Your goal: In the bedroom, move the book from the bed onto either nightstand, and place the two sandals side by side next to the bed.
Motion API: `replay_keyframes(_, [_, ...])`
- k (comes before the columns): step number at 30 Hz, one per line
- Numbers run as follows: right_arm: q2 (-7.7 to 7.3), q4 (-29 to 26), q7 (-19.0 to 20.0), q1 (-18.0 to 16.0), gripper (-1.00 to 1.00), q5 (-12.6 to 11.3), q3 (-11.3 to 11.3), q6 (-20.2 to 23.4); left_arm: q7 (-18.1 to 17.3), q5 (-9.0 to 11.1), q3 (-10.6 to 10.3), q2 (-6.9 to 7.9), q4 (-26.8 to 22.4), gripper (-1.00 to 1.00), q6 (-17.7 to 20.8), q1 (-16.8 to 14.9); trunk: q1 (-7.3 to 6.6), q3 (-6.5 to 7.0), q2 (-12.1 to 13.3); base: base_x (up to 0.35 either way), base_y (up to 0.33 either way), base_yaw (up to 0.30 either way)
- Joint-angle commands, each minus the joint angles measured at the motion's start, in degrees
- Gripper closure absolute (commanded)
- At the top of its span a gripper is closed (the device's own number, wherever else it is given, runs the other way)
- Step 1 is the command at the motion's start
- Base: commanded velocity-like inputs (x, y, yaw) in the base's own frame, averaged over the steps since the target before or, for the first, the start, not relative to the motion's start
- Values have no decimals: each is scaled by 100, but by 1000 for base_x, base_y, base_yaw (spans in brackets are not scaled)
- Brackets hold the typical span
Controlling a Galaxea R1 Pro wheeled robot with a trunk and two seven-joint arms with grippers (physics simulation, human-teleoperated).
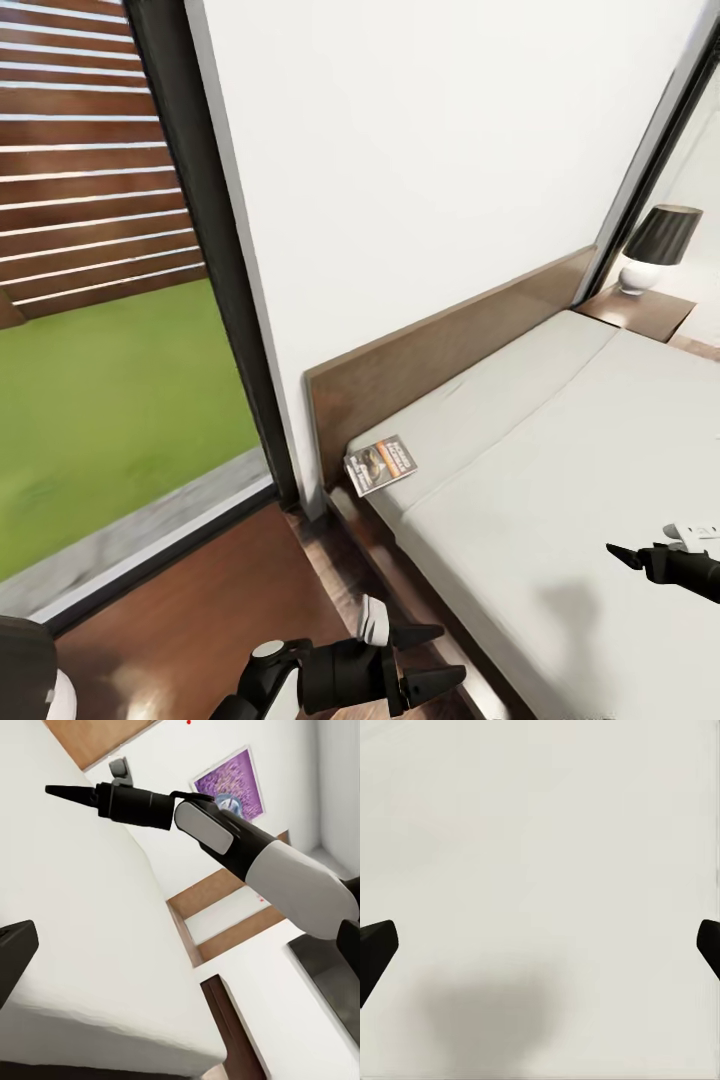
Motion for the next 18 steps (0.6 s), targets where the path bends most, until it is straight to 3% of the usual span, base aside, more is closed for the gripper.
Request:
replay_keyframes(1, [4, -6, 43, -6, -100, 39, -19, 29, -4, 45, -4, -1, 0, -100, 58, -3, 0, -2, -2, 0, 0, -74])
replay_keyframes(18, [4, -6, 45, -6, -100, 37, -19, 29, -4, 83, -4, 0, 0, -100, 58, -3, 0, 4, -2, 0, 0, -11])
